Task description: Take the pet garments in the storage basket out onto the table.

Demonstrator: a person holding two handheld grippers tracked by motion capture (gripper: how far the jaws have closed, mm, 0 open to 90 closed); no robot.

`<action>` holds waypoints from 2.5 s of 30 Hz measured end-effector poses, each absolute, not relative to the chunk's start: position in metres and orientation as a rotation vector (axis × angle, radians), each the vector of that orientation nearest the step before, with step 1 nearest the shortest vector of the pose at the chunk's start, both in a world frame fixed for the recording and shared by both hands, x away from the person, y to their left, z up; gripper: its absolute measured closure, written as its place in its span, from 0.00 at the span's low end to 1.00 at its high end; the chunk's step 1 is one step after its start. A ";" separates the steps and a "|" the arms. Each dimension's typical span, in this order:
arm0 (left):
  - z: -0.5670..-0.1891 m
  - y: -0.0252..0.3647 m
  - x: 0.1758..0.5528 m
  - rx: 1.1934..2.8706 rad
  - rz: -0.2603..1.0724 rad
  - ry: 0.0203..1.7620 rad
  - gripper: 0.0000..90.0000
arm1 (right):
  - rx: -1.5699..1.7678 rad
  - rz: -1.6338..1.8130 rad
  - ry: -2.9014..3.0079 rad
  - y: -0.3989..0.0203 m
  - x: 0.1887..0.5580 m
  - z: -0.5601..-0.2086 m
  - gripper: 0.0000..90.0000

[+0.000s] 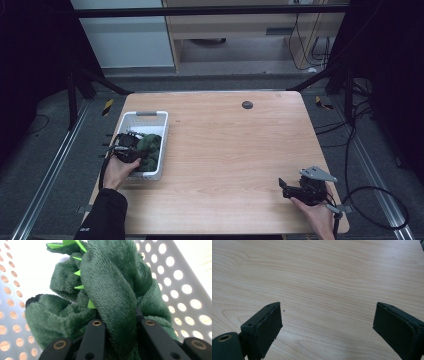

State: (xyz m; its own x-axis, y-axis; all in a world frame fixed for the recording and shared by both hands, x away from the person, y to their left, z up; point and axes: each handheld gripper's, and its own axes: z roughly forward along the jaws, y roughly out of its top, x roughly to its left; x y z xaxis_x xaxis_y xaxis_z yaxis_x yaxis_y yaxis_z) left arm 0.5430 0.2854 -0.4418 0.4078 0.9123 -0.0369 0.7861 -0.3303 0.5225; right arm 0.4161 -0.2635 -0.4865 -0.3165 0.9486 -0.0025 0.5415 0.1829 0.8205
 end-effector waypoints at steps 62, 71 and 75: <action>-0.313 0.272 0.474 2.150 0.499 1.078 0.92 | 1.372 1.016 1.918 -0.265 0.414 -0.484 0.09; -0.301 0.258 0.463 2.183 0.488 1.004 0.92 | 1.373 1.012 1.924 -0.264 0.414 -0.485 0.09; -0.295 0.248 0.458 2.209 0.488 0.964 0.92 | 1.367 1.015 1.920 -0.264 0.415 -0.485 0.09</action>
State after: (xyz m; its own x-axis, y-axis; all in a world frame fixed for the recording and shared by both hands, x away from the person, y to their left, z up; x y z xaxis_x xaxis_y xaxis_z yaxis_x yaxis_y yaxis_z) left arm 0.4585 0.2478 -0.2953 0.6570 0.7507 0.0695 0.5005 -0.5033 0.7044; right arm 0.4146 -0.2643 -0.4846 -0.3171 0.9482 -0.0195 0.5182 0.1905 0.8338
